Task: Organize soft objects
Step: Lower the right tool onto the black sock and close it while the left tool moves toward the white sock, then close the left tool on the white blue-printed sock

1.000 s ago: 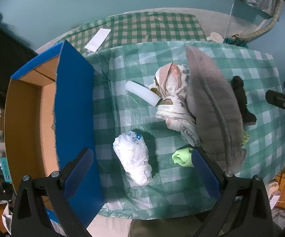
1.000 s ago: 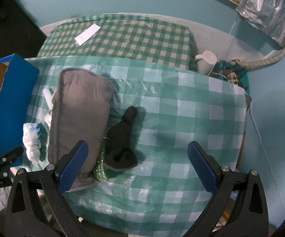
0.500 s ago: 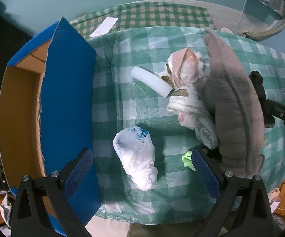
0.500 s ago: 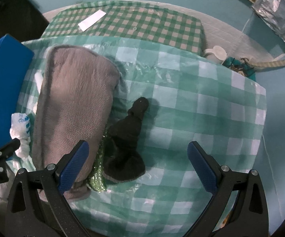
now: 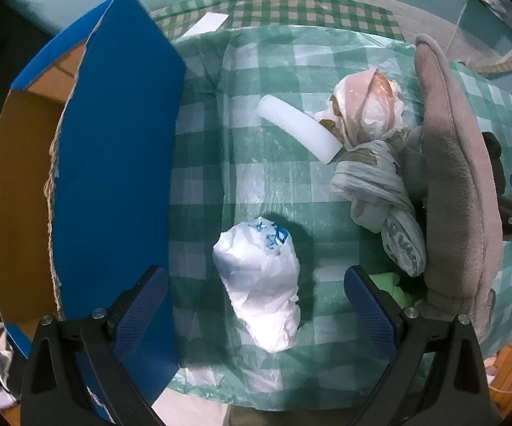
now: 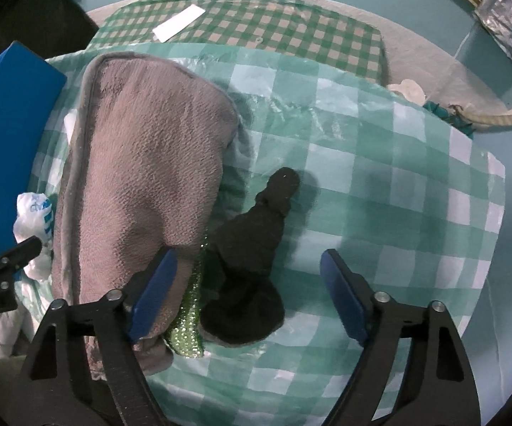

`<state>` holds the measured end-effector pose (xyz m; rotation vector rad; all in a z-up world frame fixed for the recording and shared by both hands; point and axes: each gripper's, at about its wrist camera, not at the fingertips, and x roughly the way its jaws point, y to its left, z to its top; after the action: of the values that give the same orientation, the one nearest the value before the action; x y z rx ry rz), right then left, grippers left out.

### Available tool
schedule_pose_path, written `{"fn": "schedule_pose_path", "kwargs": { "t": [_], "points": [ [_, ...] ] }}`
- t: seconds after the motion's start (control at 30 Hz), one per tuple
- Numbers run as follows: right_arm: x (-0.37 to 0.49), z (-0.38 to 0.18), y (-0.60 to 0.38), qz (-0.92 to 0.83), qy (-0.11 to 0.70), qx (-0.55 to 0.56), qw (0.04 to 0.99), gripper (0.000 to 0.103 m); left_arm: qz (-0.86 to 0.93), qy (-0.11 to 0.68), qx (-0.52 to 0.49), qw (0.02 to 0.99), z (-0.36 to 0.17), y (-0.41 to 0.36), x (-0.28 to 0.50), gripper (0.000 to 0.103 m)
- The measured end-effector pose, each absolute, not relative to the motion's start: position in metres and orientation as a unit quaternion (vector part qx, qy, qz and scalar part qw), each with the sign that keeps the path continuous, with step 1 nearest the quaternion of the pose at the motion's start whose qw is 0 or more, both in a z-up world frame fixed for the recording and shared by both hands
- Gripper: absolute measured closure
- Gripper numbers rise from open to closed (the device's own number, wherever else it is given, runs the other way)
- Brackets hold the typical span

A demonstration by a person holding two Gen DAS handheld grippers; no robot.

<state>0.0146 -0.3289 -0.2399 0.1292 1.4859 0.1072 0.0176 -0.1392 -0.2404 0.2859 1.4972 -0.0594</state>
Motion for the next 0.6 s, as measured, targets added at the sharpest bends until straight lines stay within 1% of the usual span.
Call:
{"fn": "schedule_pose_path", "kwargs": {
  "t": [0.03,0.07,0.1,0.13,0.17,0.2,0.23,0.33,0.43,0.5,0.53,0.57,0.6],
  "points": [
    [0.014,-0.240,-0.329,0.050,0.675,0.058,0.733,0.026,-0.029,0.678,0.135,0.722,-0.241,-0.142,0.017,0.002],
    [0.013,-0.240,-0.327,0.051,0.675,0.058,0.734,0.030,-0.033,0.680,0.136,0.720,-0.242,-0.144,0.017,0.003],
    [0.013,-0.240,-0.327,0.054,0.674,0.059,0.734,0.038,-0.041,0.682,0.136,0.718,-0.242,-0.147,0.016,0.003],
    [0.012,-0.241,-0.325,0.057,0.675,0.062,0.733,0.044,-0.043,0.681,0.138,0.718,-0.241,-0.151,0.016,0.003],
    [0.012,-0.241,-0.325,0.059,0.676,0.065,0.732,0.055,-0.043,0.679,0.144,0.719,-0.242,-0.155,0.015,0.003],
    [0.011,-0.241,-0.325,0.059,0.677,0.067,0.730,0.064,-0.044,0.678,0.147,0.719,-0.243,-0.156,0.013,0.003],
    [0.011,-0.241,-0.325,0.058,0.677,0.068,0.730,0.069,-0.044,0.681,0.146,0.716,-0.245,-0.161,0.014,0.003],
    [0.009,-0.240,-0.326,0.055,0.676,0.071,0.732,0.075,-0.043,0.691,0.133,0.710,-0.251,-0.161,0.016,0.003],
    [0.006,-0.237,-0.329,0.050,0.674,0.075,0.733,0.075,-0.044,0.692,0.123,0.710,-0.258,-0.163,0.018,0.004],
    [0.004,-0.233,-0.331,0.048,0.673,0.078,0.734,0.075,-0.044,0.693,0.121,0.710,-0.263,-0.159,0.019,0.012],
    [0.002,-0.232,-0.332,0.048,0.672,0.077,0.735,0.075,-0.044,0.694,0.120,0.708,-0.266,-0.156,0.022,0.021],
    [0.001,-0.230,-0.332,0.047,0.671,0.076,0.736,0.075,-0.044,0.697,0.119,0.706,-0.268,-0.154,0.020,0.027],
    [0.000,-0.228,-0.333,0.046,0.670,0.076,0.737,0.075,-0.042,0.701,0.116,0.703,-0.271,-0.154,0.021,0.029]
  ]
}}
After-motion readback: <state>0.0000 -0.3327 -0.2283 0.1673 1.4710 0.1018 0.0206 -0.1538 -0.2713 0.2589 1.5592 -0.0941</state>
